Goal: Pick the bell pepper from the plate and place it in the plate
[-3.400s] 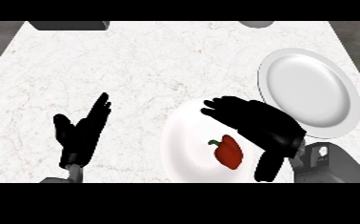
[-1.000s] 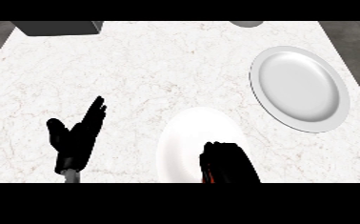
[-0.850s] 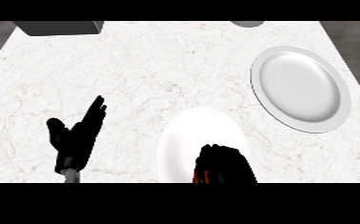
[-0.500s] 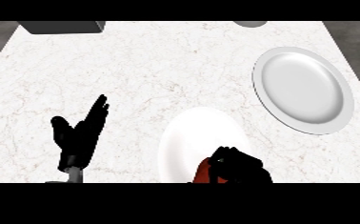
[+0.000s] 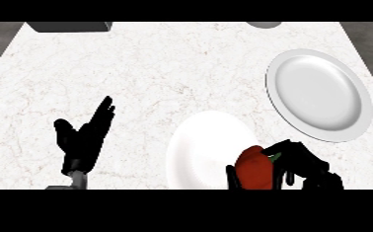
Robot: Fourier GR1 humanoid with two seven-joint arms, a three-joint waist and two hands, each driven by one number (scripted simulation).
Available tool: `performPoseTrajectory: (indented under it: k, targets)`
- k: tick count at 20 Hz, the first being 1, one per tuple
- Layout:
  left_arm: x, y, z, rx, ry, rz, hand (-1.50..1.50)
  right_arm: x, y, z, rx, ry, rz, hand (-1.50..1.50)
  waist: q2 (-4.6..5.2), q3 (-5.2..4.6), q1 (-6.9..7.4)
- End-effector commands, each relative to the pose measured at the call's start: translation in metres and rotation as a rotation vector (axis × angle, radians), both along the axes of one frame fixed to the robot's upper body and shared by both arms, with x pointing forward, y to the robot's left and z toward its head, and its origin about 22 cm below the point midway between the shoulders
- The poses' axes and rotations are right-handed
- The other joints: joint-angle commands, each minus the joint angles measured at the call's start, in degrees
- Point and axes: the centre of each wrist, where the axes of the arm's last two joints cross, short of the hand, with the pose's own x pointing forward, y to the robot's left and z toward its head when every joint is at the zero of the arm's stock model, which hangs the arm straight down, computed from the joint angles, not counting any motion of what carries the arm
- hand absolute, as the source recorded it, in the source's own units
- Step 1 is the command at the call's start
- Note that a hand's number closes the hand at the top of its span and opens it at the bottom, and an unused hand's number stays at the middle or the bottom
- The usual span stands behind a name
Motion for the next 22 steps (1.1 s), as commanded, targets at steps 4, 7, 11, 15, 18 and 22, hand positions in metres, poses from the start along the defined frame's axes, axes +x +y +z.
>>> performPoseTrajectory:
  k: [4,7,11,15,18,22]
  targets:
    - [0.001,-0.011,-0.015,-0.001,0.072,-0.004,0.0,0.048,-0.078,-0.019,0.001,-0.087,-0.141,1.5,0.55,-0.36,0.41]
    - [-0.009,0.0,-0.009,-0.005,0.085,0.011,0.0,0.056,-0.108,-0.033,-0.009,-0.138,-0.245,1.5,0.39,-0.32,0.48]
    - [0.002,-0.001,-0.019,-0.01,0.078,-0.018,0.0,0.112,-0.141,-0.029,0.031,-0.146,-0.258,1.5,0.59,-0.38,0.8]
    - [0.002,-0.007,-0.008,0.012,0.059,-0.009,0.0,0.137,-0.189,-0.042,0.015,-0.147,-0.257,1.5,0.57,-0.33,1.06]
    - [0.002,-0.023,-0.008,0.001,0.051,-0.023,0.0,0.159,-0.196,-0.062,-0.01,-0.124,-0.246,1.5,0.61,-0.34,1.32]
    - [0.0,-0.012,-0.011,-0.001,0.062,-0.02,0.0,0.195,-0.228,-0.039,0.019,-0.141,-0.255,1.5,0.71,-0.35,1.65]
